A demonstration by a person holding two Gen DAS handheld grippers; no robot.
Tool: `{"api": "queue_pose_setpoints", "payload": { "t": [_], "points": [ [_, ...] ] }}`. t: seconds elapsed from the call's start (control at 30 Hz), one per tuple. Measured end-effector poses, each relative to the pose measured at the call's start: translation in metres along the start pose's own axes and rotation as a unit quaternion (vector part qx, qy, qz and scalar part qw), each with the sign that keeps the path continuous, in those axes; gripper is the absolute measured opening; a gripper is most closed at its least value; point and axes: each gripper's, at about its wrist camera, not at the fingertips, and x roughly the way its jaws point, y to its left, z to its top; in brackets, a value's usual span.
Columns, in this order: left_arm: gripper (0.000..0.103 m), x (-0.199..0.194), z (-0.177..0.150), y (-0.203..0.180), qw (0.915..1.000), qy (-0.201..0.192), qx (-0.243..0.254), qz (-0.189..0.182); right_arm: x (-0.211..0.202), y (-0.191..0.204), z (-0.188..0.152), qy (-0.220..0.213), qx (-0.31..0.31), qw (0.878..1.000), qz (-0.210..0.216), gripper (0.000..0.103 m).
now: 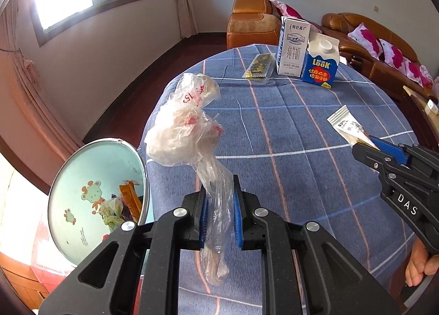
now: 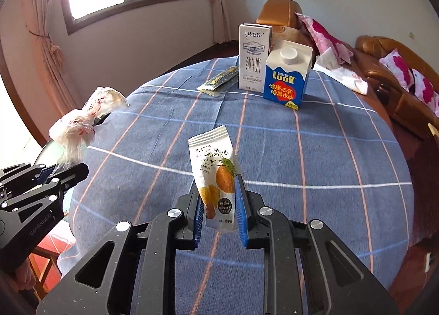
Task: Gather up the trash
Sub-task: 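Carry the clear bag and snack packet over the blue bin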
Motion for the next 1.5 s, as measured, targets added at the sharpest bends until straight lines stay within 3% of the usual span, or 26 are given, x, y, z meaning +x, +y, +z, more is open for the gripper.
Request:
{"api": "queue_pose_setpoints", "payload": {
  "t": [0.57,1.5],
  "points": [
    [0.015,-0.031,-0.026,0.015,0.9998,-0.011,0.004,0.019,-0.023,0.030,-0.015,-0.017,-0.020,1.000,0.011,0.022],
    [0.015,-0.062,-0.055,0.092,0.9942,-0.020,-0.059,0.087,-0.027,0.119,-0.018,-0.024,-0.077,0.994,0.079,0.022]
  ]
}}
